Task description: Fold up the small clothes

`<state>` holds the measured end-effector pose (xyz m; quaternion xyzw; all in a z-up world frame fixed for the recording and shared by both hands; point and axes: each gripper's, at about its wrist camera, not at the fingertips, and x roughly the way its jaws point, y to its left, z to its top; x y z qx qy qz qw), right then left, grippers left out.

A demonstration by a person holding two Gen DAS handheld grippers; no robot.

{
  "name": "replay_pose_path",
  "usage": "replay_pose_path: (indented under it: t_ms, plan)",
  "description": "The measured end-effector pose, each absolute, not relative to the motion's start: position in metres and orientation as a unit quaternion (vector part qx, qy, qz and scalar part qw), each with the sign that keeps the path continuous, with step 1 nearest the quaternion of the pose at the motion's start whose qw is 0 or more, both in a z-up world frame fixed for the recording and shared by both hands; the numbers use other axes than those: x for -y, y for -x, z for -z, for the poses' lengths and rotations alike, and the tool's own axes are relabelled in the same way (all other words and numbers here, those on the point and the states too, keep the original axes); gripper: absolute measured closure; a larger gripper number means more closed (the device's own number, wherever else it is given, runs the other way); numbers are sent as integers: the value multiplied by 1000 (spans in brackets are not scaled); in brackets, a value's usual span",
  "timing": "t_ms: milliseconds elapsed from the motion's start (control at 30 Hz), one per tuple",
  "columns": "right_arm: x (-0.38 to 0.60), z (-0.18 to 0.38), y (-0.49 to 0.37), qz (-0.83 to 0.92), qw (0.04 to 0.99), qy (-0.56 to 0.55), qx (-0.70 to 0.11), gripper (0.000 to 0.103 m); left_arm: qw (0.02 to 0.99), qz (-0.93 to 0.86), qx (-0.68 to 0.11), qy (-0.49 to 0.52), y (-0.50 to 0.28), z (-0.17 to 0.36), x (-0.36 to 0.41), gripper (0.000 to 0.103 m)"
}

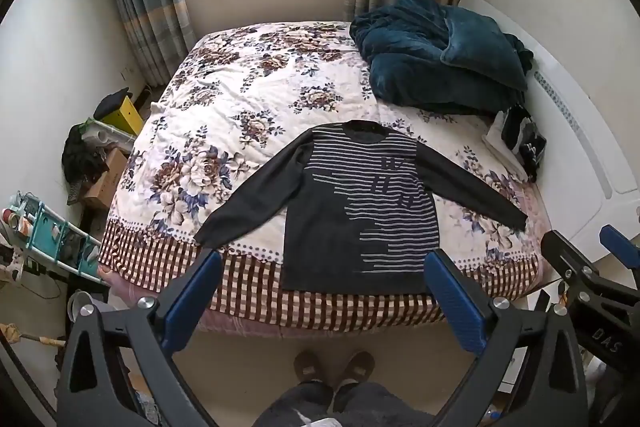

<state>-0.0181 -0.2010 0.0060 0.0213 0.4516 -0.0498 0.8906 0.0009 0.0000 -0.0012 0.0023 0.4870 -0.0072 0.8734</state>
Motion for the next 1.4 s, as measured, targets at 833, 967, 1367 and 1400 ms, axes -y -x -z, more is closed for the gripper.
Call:
replay_pose_path:
  t_ms: [833,967,1367,1400]
  plan:
    - [197,-4,11,52,889,-16,-454,0,876,7,-482,5,-10,-5,1,0]
    - [197,-4,11,52,890,-16,-454,0,877,6,-481,4,-10,-4,2,0]
    - [199,-4,10,52,889,-15,-454,0,878,5,-478,2,-10,-6,5,0]
    - [198,-4,9,52,890,-15,-454,0,878,5,-478,2,-9,-7,6,0]
